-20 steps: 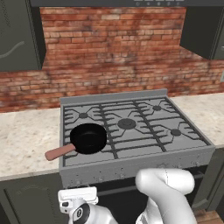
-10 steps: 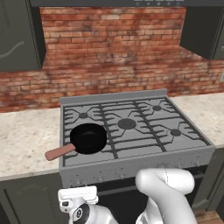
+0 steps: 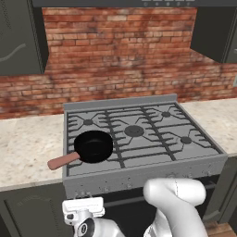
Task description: Turn off the front left burner of the stove.
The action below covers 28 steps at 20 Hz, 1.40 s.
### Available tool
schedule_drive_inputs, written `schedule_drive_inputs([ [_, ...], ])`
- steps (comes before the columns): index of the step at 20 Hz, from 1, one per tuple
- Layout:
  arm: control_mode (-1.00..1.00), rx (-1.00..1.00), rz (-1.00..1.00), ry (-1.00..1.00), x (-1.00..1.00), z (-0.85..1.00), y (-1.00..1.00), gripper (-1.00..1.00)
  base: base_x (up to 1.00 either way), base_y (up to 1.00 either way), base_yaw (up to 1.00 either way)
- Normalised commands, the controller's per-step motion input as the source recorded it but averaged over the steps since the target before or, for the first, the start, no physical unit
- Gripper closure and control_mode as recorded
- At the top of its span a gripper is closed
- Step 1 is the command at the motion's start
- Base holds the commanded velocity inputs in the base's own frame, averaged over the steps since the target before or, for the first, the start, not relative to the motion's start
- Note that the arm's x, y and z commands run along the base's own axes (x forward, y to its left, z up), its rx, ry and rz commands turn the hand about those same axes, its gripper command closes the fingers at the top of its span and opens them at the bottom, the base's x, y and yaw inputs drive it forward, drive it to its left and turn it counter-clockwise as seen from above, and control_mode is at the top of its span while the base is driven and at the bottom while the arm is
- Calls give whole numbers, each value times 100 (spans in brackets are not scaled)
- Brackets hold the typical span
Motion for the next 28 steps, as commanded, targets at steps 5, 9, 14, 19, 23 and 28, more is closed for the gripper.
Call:
schedule_drive_inputs([
  [5, -100, 12, -3, -5, 0, 0, 0, 100, 0, 0, 0],
  [9, -100, 23, -9, -7, 0, 8, 1, 100, 0, 0, 0],
  [14, -100, 25, -11, -7, 0, 15, 1, 100, 0, 0, 0],
  [19, -100, 27, -12, -9, 0, 12, 0, 100, 0, 0, 0],
  [23, -100, 29, -12, -11, 0, 10, 0, 100, 0, 0, 0],
  [28, -100, 30, -14, -12, 0, 12, 0, 100, 0, 0, 0],
])
